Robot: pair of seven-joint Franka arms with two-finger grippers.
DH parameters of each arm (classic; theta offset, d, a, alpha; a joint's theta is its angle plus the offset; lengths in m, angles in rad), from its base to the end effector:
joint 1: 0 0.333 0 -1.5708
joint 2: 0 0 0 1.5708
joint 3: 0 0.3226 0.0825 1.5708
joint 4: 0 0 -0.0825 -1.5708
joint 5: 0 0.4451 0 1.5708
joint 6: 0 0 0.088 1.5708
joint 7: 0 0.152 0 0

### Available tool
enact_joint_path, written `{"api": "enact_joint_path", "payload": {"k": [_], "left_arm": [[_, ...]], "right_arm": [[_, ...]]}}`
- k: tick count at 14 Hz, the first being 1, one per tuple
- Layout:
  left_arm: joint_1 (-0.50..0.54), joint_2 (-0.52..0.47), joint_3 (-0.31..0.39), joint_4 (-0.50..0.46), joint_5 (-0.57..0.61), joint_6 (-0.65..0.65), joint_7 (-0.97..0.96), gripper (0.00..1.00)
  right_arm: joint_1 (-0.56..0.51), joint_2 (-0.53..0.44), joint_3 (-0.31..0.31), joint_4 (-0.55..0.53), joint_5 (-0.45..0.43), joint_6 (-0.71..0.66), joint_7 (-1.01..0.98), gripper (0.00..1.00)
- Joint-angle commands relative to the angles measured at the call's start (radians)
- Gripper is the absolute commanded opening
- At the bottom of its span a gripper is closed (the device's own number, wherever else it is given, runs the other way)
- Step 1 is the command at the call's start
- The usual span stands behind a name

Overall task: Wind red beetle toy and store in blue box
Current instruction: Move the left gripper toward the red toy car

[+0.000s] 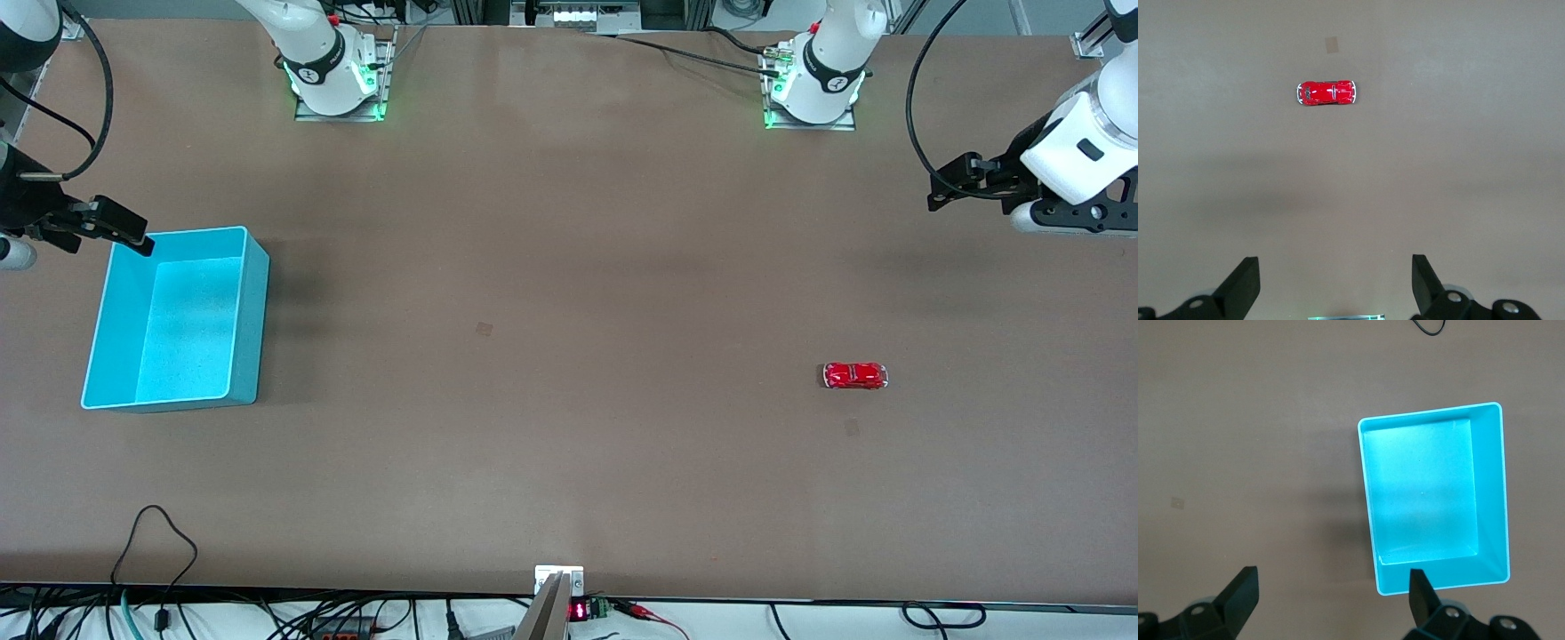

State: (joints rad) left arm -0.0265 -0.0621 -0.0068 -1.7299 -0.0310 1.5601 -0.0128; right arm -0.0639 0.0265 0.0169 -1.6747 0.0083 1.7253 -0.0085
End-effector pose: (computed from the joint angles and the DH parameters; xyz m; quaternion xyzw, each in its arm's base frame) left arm 0.5840 -0.0243 0.5386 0.9984 -0.0095 -0.0542 0.0140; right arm 0.6341 -0.0288 0.5274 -0.9997 0.0198 -0.0122 0.0040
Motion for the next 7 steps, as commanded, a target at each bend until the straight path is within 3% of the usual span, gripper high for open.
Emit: {"api": "enact_joint_path", "payload": {"k": [1, 7], "left_arm": [[-0.003, 0.015, 0.007, 0.032, 0.007, -0.014, 0.008, 1.0], [-0.001, 0.019, 0.01, 0.038, 0.003, -0.052, -0.004, 1.0]], "right_arm": [[0.013, -0.007, 0.008, 0.013, -0.014, -0.021, -0.007, 1.0], [0.016, -0.007, 0.005, 0.013, -0.016, -0.023, -0.008, 1.0]]}}
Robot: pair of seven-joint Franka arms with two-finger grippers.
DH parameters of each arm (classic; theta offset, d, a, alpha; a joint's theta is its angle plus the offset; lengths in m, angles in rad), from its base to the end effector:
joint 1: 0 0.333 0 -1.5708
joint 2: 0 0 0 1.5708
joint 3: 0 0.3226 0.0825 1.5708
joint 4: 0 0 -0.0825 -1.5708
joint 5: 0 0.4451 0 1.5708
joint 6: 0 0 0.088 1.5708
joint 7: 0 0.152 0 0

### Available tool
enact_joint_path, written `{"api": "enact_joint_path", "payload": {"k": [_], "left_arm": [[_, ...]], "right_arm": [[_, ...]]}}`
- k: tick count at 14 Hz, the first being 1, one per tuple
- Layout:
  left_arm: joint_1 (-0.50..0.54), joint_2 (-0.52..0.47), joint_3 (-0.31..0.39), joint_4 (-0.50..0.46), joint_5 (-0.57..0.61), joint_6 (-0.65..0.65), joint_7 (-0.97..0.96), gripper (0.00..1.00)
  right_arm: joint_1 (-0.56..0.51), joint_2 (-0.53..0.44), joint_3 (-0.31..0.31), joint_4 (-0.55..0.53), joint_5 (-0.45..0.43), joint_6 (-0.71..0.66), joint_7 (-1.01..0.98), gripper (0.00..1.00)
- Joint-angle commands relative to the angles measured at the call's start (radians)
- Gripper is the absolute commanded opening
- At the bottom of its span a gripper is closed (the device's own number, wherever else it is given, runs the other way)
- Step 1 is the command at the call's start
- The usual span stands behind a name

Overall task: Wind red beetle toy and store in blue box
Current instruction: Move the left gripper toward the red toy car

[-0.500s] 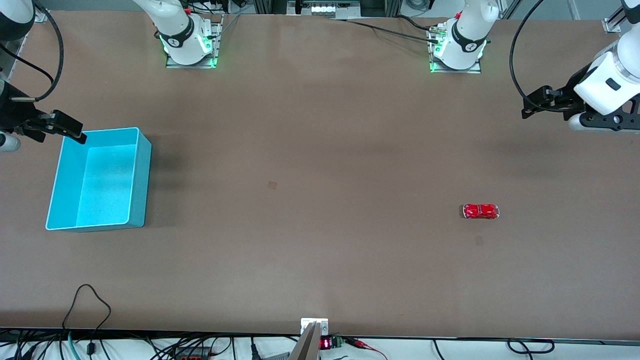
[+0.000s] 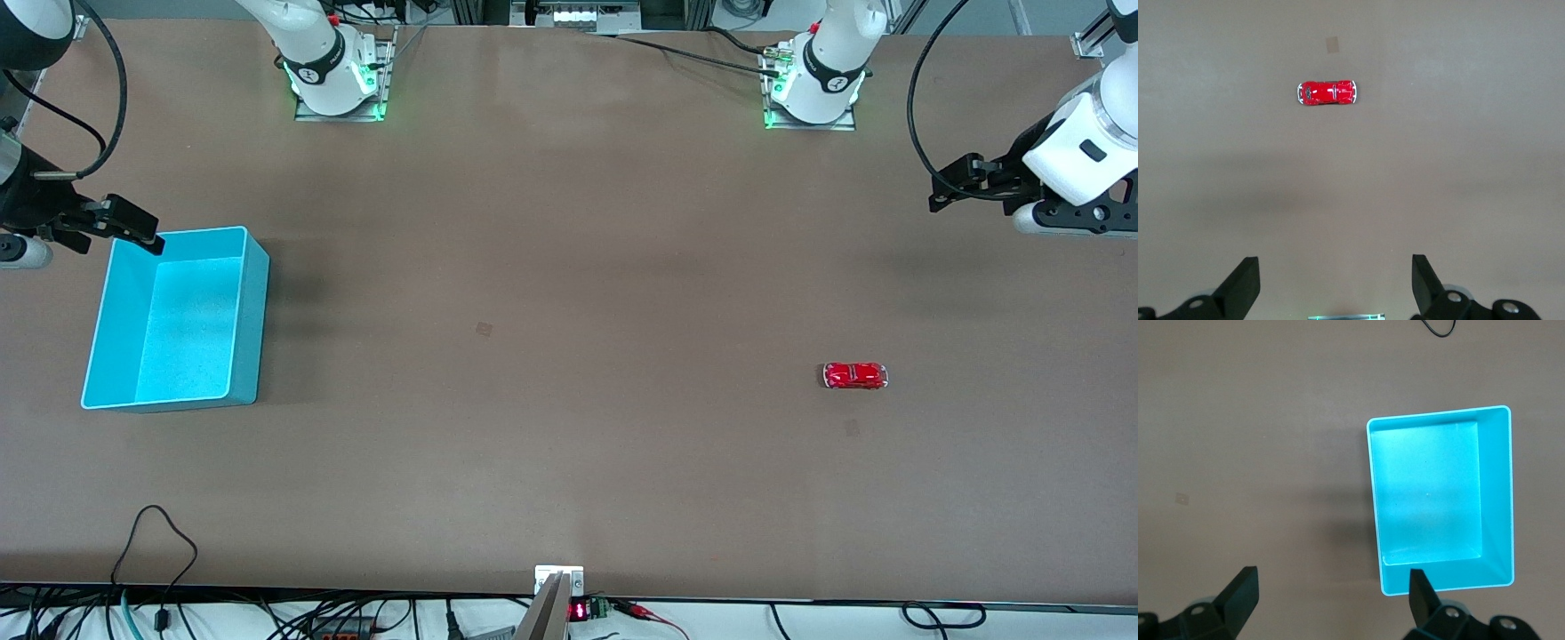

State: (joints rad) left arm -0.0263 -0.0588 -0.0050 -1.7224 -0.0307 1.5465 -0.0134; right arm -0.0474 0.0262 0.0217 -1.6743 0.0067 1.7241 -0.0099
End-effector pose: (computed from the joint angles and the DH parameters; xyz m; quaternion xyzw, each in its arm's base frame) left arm 0.5834 -0.0231 0.5396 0.9981 -0.0084 -0.0588 0.0139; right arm 0.6343 -0.0155 0.5277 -0.9999 0.0084 -0.0119 0.0034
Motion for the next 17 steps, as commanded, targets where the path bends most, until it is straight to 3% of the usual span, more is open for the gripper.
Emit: {"api": "enact_joint_path", "payload": {"k": [1, 4, 7, 11, 14, 17], "left_arm": [[-0.001, 0.025, 0.008, 0.03, 0.005, -0.064, 0.003, 1.0], [-0.007, 0.068, 0.002, 0.027, 0.003, -0.204, 0.01, 1.0], [-0.003, 0.099, 0.002, -0.026, 0.003, -0.201, 0.097, 1.0], [0.057, 0.229, 0.003, -0.048, 0.005, -0.042, 0.581, 1.0], [0.115, 0.348, 0.003, -0.052, 0.006, 0.14, 0.937, 1.0], [0.114, 0.399, 0.003, -0.097, 0.015, 0.349, 1.22, 1.0]], "right_arm": [[0.0, -0.006, 0.0, 0.013, -0.013, -0.02, -0.007, 1.0], [0.0, -0.005, 0.0, 0.013, -0.013, -0.02, -0.007, 1.0], [0.0, -0.005, 0.0, 0.013, -0.013, -0.02, -0.007, 1.0], [-0.002, -0.005, 0.0, 0.013, -0.013, -0.02, -0.005, 1.0], [-0.003, -0.003, -0.002, 0.013, -0.013, -0.02, -0.005, 1.0], [-0.003, -0.002, -0.002, 0.013, -0.014, -0.02, -0.005, 1.0]]}}
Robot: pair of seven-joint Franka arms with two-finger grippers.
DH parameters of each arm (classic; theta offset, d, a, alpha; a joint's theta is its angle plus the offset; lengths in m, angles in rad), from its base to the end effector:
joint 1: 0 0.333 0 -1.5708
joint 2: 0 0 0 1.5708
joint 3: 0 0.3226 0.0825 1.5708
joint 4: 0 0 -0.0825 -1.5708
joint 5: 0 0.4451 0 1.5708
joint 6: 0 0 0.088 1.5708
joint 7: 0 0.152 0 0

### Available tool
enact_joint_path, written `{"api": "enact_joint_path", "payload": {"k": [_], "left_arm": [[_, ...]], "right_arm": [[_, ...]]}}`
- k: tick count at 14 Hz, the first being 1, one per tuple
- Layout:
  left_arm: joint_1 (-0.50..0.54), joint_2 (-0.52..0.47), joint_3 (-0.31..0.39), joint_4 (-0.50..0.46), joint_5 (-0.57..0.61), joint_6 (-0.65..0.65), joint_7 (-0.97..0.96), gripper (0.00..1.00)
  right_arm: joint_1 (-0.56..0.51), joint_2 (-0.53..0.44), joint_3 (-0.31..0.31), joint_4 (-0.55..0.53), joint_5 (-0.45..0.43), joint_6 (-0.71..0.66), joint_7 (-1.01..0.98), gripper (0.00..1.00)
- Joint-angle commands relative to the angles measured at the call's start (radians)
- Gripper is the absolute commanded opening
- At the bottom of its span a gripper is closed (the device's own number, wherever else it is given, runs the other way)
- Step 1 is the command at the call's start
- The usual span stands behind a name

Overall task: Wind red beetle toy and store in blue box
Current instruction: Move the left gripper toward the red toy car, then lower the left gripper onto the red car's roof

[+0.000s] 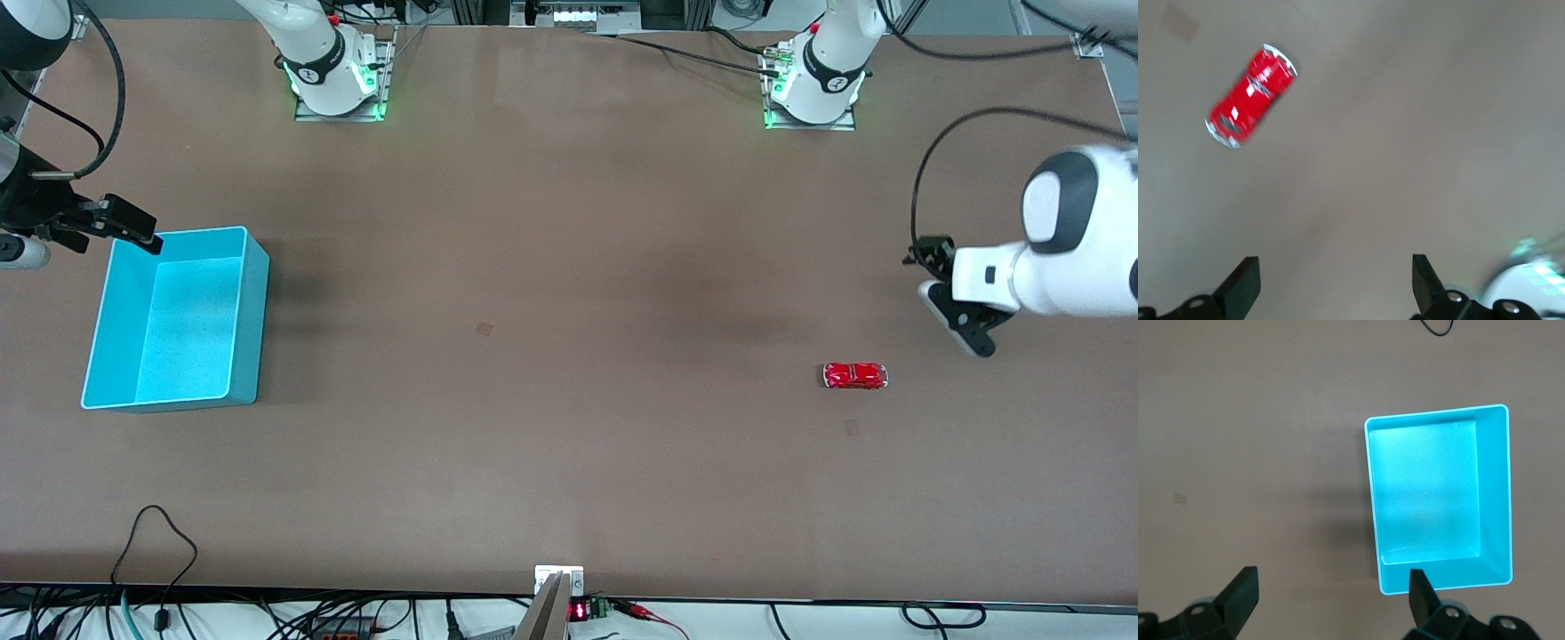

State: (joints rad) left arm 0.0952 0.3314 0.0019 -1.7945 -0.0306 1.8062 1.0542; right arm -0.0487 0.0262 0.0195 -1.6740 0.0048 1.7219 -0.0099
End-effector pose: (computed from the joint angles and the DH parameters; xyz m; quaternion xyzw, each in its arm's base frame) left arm 0.6379 0.0582 0.2748 0.8790 -0.4493 -0.1260 0.0982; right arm 0.6340 -0.0180 0.5277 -0.9999 0.0100 -0.0109 0.0024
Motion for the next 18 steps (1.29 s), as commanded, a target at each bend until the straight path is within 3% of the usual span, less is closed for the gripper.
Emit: {"api": "enact_joint_path", "payload": {"k": [1, 6, 12, 15, 16, 18], "left_arm": [[-0.012, 0.018, -0.005, -0.044, 0.017, 0.158, 0.212, 1.0], [-0.064, 0.109, -0.006, -0.152, 0.018, 0.522, 0.423, 1.0], [-0.074, 0.211, -0.005, -0.151, 0.063, 0.727, 0.471, 1.0], [-0.068, 0.221, -0.005, -0.152, 0.063, 0.729, 0.471, 0.99], [-0.071, 0.222, -0.005, -0.152, 0.063, 0.729, 0.475, 0.89], [-0.074, 0.23, -0.005, -0.148, 0.063, 0.728, 0.503, 0.56]], "right_arm": [[-0.002, -0.002, 0.0, 0.013, -0.012, -0.018, -0.005, 1.0], [-0.002, -0.002, 0.0, 0.014, -0.012, -0.016, -0.005, 1.0], [-0.002, 0.0, -0.001, 0.013, -0.012, -0.018, -0.005, 1.0], [-0.002, 0.0, -0.001, 0.013, -0.012, -0.016, -0.007, 1.0], [-0.002, 0.0, -0.001, 0.013, -0.012, -0.016, -0.007, 1.0], [-0.003, 0.001, -0.001, 0.013, -0.012, -0.016, -0.005, 1.0]]}}
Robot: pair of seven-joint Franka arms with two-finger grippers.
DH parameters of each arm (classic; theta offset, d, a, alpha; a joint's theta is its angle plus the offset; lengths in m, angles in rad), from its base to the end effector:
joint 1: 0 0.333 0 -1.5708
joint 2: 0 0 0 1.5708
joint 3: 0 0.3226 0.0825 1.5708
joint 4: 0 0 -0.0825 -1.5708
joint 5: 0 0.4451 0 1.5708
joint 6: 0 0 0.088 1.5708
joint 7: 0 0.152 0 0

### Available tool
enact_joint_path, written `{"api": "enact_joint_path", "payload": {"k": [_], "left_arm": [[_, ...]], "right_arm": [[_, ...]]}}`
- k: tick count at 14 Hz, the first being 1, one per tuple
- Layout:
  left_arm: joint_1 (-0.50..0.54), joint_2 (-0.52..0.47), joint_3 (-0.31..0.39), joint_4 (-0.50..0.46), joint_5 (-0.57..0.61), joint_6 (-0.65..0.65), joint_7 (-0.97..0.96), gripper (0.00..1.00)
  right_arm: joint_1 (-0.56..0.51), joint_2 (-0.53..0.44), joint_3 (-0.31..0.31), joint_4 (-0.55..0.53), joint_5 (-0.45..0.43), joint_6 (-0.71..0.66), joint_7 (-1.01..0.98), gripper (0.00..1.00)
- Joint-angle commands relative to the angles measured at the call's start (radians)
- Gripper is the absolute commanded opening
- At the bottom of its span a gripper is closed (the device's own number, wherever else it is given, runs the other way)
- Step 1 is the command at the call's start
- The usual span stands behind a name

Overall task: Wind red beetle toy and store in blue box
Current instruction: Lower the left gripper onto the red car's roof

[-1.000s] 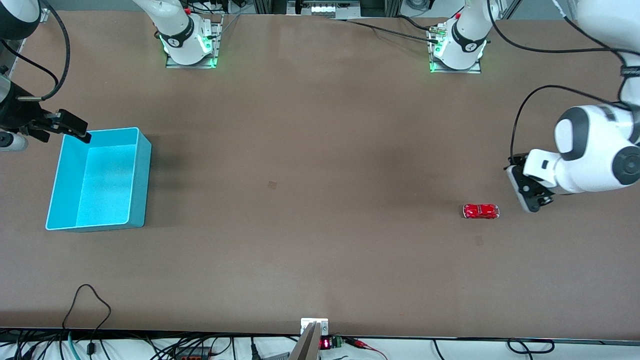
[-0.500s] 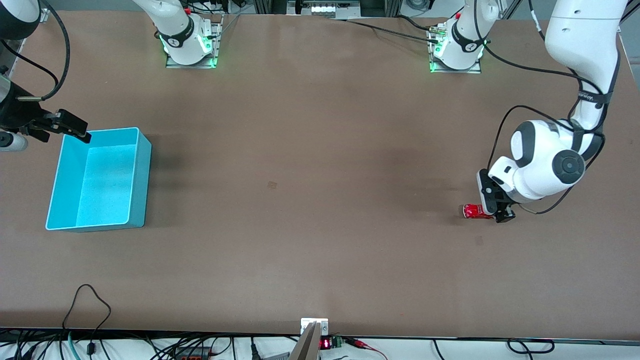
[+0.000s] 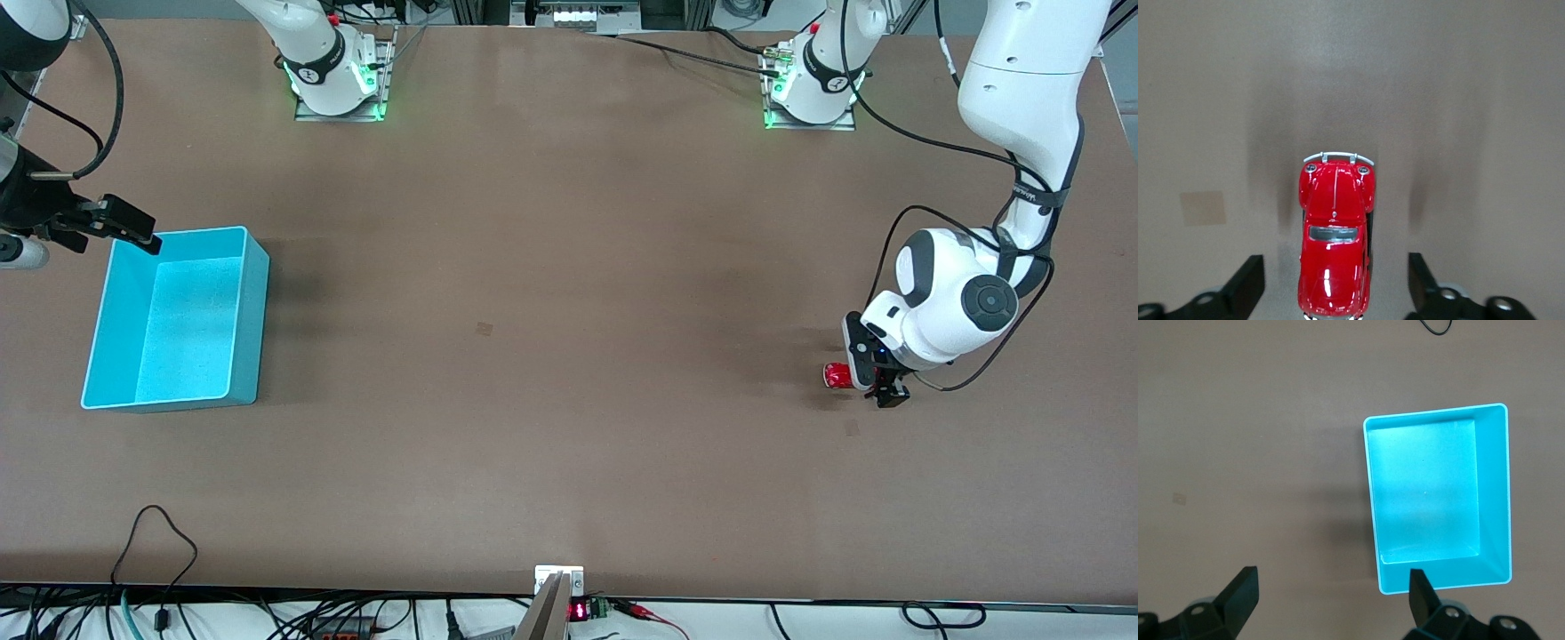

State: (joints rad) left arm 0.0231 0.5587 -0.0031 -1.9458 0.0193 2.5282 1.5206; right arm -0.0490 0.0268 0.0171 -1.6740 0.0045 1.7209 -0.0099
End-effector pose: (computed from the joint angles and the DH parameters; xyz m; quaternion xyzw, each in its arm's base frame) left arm 0.6635 0.0135 0.1042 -0.7262 0.6873 -0.0051 0.0117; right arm 0.6339 -0.0197 0.5272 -0.9999 0.0113 -0.0101 0.0023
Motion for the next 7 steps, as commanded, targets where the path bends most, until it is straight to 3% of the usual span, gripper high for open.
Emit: {"api": "enact_joint_path", "payload": {"k": [1, 3, 4, 7], "left_arm": [[-0.003, 0.001, -0.001, 0.005, 0.013, 0.006, 0.058, 0.37], [0.0, 0.001, -0.001, 0.008, 0.013, 0.006, 0.088, 0.11], [-0.002, 0.003, -0.001, 0.008, 0.013, 0.004, 0.093, 0.07], [-0.005, 0.003, -0.001, 0.008, 0.013, 0.001, 0.099, 0.07]], "right_arm": [[-0.005, 0.001, 0.001, 0.013, -0.012, -0.017, -0.007, 1.0], [-0.003, 0.001, 0.0, 0.013, -0.014, -0.017, -0.007, 1.0], [-0.003, 0.002, 0.0, 0.013, -0.02, -0.015, -0.005, 1.0], [-0.005, 0.012, 0.0, 0.013, -0.023, -0.012, -0.005, 1.0]]}}
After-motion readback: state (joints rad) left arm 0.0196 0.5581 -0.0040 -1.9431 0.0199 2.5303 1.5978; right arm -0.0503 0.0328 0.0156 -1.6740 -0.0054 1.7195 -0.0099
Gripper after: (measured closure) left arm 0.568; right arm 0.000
